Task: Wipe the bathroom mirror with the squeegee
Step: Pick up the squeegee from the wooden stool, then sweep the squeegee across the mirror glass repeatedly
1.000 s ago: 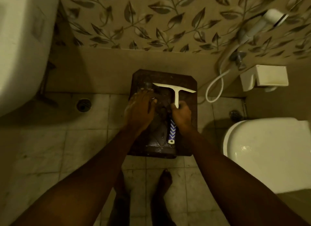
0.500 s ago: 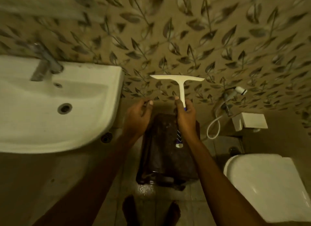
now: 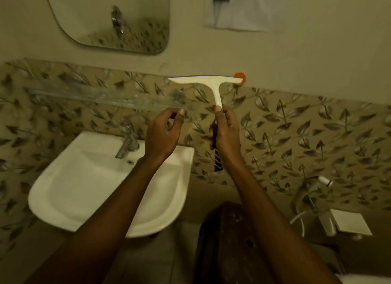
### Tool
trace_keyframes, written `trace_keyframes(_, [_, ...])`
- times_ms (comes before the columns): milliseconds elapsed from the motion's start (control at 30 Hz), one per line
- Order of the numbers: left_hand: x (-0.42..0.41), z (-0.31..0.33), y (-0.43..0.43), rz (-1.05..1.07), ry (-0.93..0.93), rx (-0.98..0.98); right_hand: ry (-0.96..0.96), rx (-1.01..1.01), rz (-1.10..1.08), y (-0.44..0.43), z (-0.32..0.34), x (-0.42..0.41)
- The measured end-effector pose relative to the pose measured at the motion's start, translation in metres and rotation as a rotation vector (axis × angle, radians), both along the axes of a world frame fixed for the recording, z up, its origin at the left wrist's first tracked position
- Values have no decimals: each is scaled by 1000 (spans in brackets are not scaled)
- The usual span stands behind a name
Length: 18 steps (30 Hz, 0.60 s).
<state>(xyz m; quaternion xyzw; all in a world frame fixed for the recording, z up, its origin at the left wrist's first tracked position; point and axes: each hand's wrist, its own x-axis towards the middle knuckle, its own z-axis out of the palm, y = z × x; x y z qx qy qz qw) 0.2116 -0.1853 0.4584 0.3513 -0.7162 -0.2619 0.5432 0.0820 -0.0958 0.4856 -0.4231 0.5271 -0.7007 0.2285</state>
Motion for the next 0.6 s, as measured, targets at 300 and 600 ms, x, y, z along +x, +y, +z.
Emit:
trace_keyframes(300, [23,84,-48,129,-51,-303,129,-190,38,-65,68,11])
trace_keyframes(600, [66,184,-127,210,-135,-504,171,-330,176,-132,172,28])
